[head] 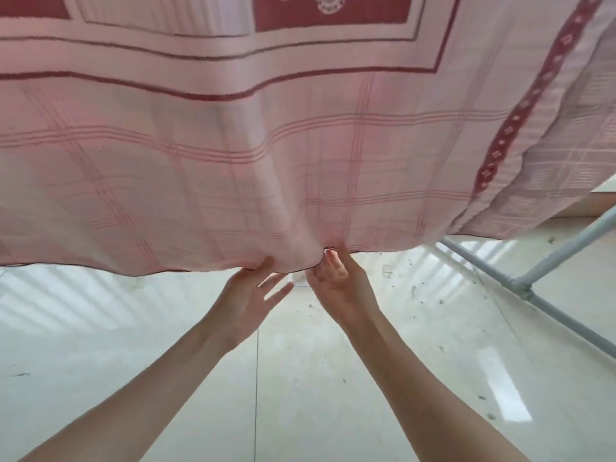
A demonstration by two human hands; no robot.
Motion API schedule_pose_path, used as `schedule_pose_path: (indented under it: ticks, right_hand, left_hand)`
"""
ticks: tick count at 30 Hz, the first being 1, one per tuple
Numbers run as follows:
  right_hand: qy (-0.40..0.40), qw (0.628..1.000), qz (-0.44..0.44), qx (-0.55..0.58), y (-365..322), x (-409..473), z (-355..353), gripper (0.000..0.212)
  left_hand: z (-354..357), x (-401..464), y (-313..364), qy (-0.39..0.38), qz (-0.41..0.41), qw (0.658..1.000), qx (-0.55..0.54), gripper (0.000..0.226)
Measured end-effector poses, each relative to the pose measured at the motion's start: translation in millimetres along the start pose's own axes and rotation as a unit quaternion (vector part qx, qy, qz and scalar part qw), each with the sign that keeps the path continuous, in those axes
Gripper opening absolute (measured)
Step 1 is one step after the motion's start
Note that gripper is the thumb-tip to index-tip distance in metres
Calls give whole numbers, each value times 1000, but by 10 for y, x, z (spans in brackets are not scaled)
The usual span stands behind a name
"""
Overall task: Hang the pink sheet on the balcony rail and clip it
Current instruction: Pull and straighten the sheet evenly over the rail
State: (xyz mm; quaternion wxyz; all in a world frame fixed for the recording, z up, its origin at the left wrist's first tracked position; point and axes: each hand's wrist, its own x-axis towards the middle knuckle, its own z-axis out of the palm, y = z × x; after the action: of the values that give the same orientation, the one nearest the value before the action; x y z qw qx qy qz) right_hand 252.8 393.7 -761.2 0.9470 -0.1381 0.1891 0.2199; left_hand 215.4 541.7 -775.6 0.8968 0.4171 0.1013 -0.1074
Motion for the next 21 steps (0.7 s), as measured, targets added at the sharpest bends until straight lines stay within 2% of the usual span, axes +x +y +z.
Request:
schedule_pose_path:
  ticks: [3, 5, 10, 16, 21]
  right_hand:
    - [16, 999, -2, 28, -128, -50, -27, 21]
    - [31, 999, -12, 8, -150, -27, -69, 10]
    - [28, 999, 16, -36, -35, 55, -127, 3]
    - [-40, 991, 61, -112, 13, 12, -102, 5]
    - [2, 999, 6, -47, -237, -3, -54, 11]
  left_hand:
    - [21, -7, 51, 55, 22, 998, 15, 15]
    - [13, -12, 80, 105, 43, 993, 14, 25]
    - [-163, -157, 53, 204, 93, 975, -1, 12]
    - [-250, -276, 72, 222, 114, 968, 26, 10]
    - [-270, -223, 77, 226, 118, 966, 39, 9]
